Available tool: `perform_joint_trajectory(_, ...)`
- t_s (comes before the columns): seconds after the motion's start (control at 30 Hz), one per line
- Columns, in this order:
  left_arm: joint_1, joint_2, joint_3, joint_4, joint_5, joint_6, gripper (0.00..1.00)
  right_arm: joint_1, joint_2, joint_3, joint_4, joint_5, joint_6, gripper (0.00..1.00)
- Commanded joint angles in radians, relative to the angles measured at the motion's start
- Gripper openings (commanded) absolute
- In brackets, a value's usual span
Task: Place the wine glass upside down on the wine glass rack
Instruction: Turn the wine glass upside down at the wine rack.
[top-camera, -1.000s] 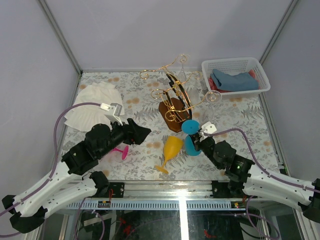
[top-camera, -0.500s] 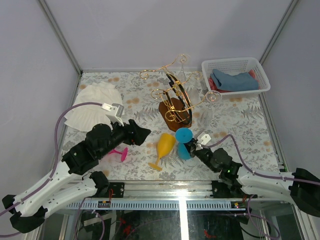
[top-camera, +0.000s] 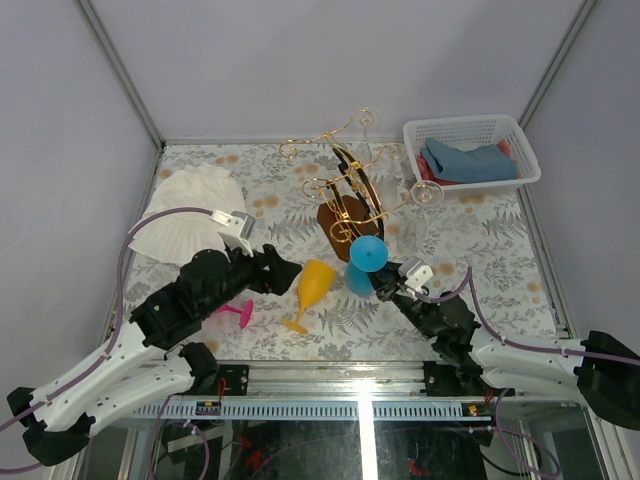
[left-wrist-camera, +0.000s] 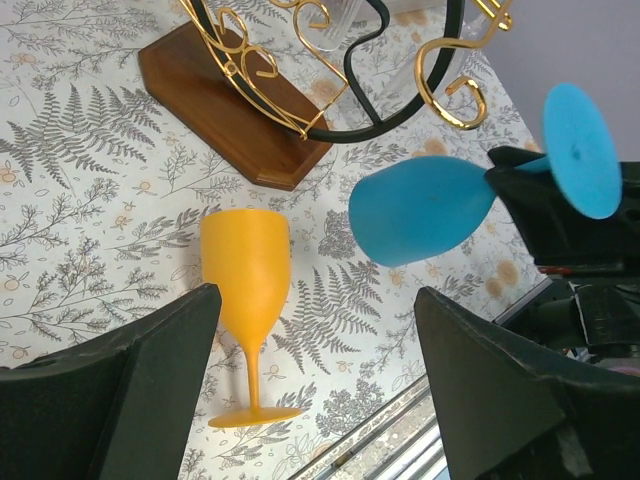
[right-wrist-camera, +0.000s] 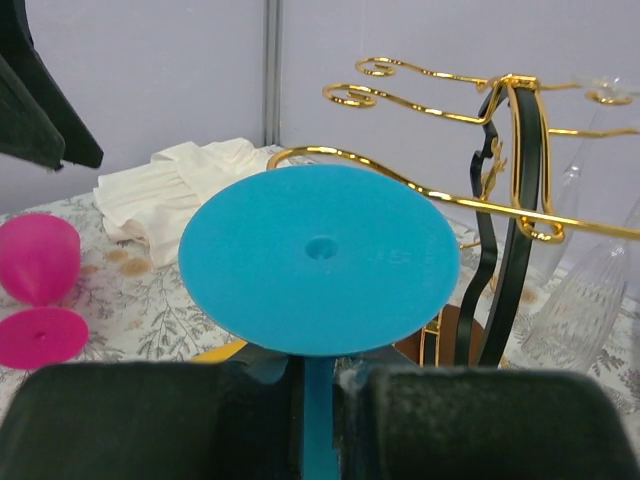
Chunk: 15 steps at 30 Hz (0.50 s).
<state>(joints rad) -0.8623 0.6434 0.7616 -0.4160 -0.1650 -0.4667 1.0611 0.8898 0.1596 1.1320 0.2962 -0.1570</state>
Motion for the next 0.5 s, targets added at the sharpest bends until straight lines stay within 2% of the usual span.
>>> perform_joint_trajectory(0.0,-0.001,0.000,-0.015,0.054,-0.006,0.046,0.79,-0.004,-0.015,0.063,0.077,0.024,-0.048,0.00)
perform_joint_trajectory(0.47,-0.001,0.002,-0.017,0.051,-0.013,0.057,0.79,-0.008,0.087,0.210,-0.027,0.135,-0.128,0.00)
